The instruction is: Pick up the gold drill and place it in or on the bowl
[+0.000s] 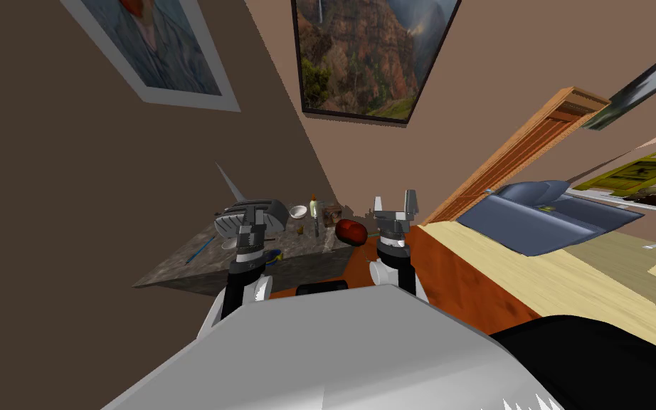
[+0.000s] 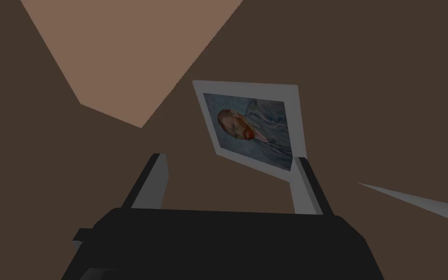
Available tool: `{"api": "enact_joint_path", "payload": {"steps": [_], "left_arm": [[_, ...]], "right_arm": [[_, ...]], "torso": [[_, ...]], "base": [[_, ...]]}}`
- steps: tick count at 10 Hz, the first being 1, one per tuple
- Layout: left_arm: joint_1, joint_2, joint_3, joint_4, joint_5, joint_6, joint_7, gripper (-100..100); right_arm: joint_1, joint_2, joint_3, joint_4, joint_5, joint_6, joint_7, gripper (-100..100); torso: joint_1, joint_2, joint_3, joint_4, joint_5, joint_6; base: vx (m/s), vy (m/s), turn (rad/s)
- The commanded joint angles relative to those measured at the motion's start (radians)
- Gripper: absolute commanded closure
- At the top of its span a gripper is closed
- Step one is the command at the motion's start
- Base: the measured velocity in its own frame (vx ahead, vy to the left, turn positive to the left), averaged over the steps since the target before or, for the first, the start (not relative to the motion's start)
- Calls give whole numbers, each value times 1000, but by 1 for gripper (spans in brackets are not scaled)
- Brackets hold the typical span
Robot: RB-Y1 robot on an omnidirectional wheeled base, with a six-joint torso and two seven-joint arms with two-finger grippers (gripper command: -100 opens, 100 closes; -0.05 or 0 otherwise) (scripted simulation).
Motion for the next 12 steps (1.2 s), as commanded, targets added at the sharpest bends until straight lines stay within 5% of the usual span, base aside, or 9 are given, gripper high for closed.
{"api": "enact_joint_path", "payload": {"steps": [1,8,12], "left_arm": [[-3,33,10,6,6,-4,3,-100],[-18,227,94,54,75,-17,34,-100],[-18,227,94,54,75,-17,34,-100]], "right_arm": [[0,0,0,0,0,0,0,0],[0,0,0,0,0,0,0,0],[0,0,0,0,0,0,0,0]], "torso": [[0,0,0,0,0,0],[-1,1,1,0,0,0],[1,-1,0,0,0,0]], "base": [[-49,0,-34],[-48,-14,-90],[1,3,7]]}}
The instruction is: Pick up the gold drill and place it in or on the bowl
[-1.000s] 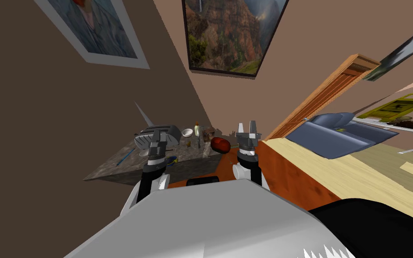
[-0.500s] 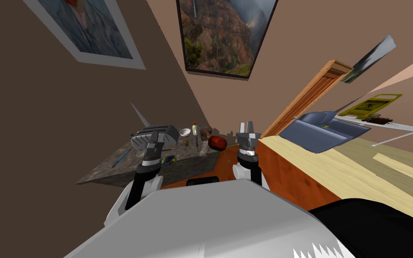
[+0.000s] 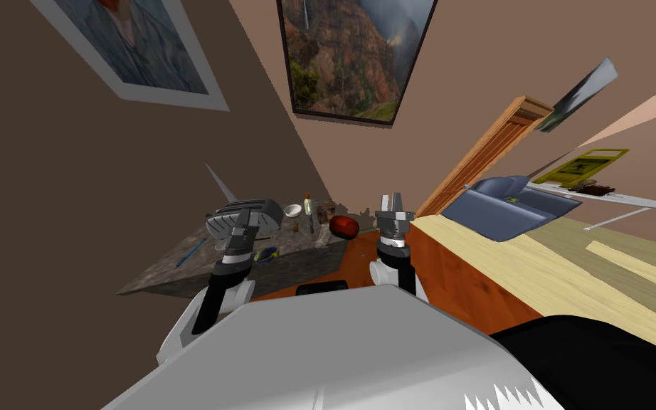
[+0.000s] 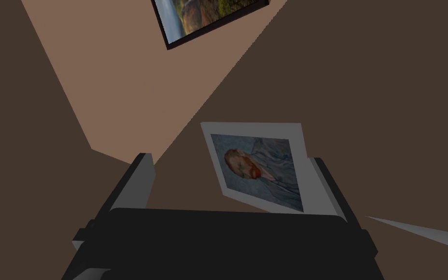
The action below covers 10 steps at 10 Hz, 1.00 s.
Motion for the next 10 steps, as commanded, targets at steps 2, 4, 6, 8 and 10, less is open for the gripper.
{"api": "enact_joint_path", "payload": {"steps": [2,4,6,8,10], "left_arm": [[0,0,0,0,0,0,0,-100],[0,0,0,0,0,0,0,-100],[20,-9,9,32,-31,-16,41,-100],[30,-11,14,47,-46,-23,60,-100],[30,-11,14,47,-46,-23,60,-100]], "right_arm": [[0,0,0,0,0,0,0,0],[0,0,0,0,0,0,0,0],[0,0,0,0,0,0,0,0],[0,0,0,0,0,0,0,0],[0,0,0,0,0,0,0,0]], "torso": [[-1,0,0,0,0,0],[0,0,0,0,0,0],[0,0,0,0,0,0],[-3,2,1,0,-1,0],[-1,0,0,0,0,0]], "base": [[-4,-6,-18],[0,0,0],[-13,-23,-59],[-21,-34,-93],[0,-18,-8]]}}
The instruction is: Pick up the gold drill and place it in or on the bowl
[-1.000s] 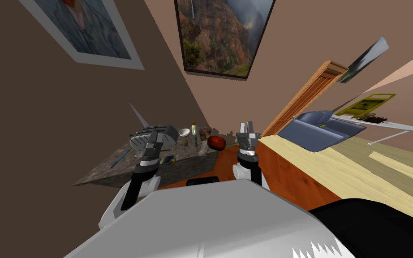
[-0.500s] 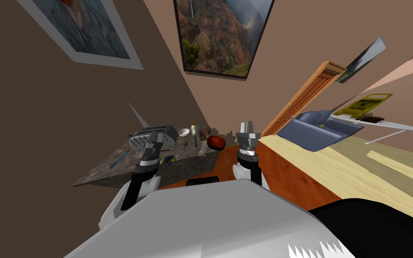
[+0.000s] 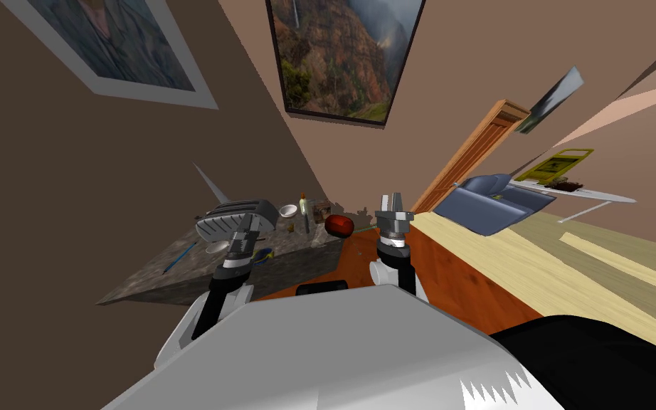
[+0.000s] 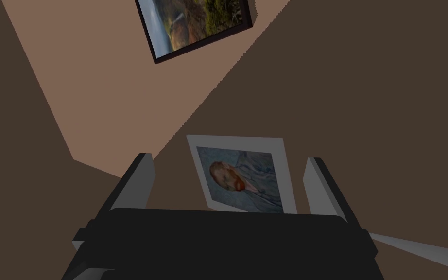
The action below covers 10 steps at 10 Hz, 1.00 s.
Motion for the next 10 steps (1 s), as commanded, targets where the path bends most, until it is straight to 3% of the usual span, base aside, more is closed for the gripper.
{"api": "enact_joint_path", "payload": {"steps": [1,6,10], "left_arm": [[0,0,0,0,0,1,0,-100],[0,0,0,0,0,1,0,-100],[-14,101,44,41,39,-30,24,-100]], "right_arm": [[0,0,0,0,0,0,0,0],[0,0,0,0,0,0,0,0],[0,0,0,0,0,0,0,0]], "torso": [[0,0,0,0,0,0],[2,0,0,0,0,0],[2,0,0,0,0,0]], "base": [[0,0,0],[0,4,1],[-13,1,-63]]}}
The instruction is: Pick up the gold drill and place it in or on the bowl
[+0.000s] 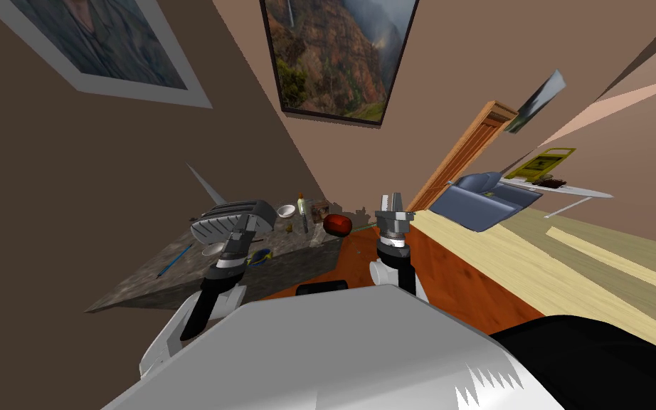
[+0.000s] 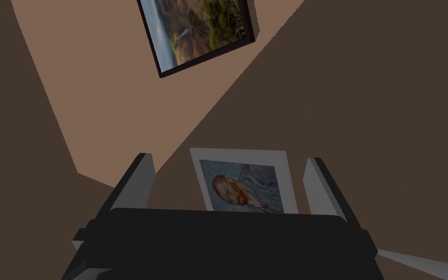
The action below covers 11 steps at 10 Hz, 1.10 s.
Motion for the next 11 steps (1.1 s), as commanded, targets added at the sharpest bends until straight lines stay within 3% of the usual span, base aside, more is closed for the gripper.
{"api": "enact_joint_path", "payload": {"steps": [1,3,11], "left_arm": [[-4,50,20,17,20,-11,14,-100],[-6,87,31,27,35,-17,24,-100],[-6,87,31,27,35,-17,24,-100]], "right_arm": [[0,0,0,0,0,0,0,0],[0,0,0,0,0,0,0,0],[0,0,0,0,0,0,0,0]], "torso": [[0,0,0,0,0,0],[-2,0,0,0,-1,0],[0,-1,-1,0,0,0]], "base": [[-19,-31,-93],[-15,-25,-73],[-1,-1,-3]]}}
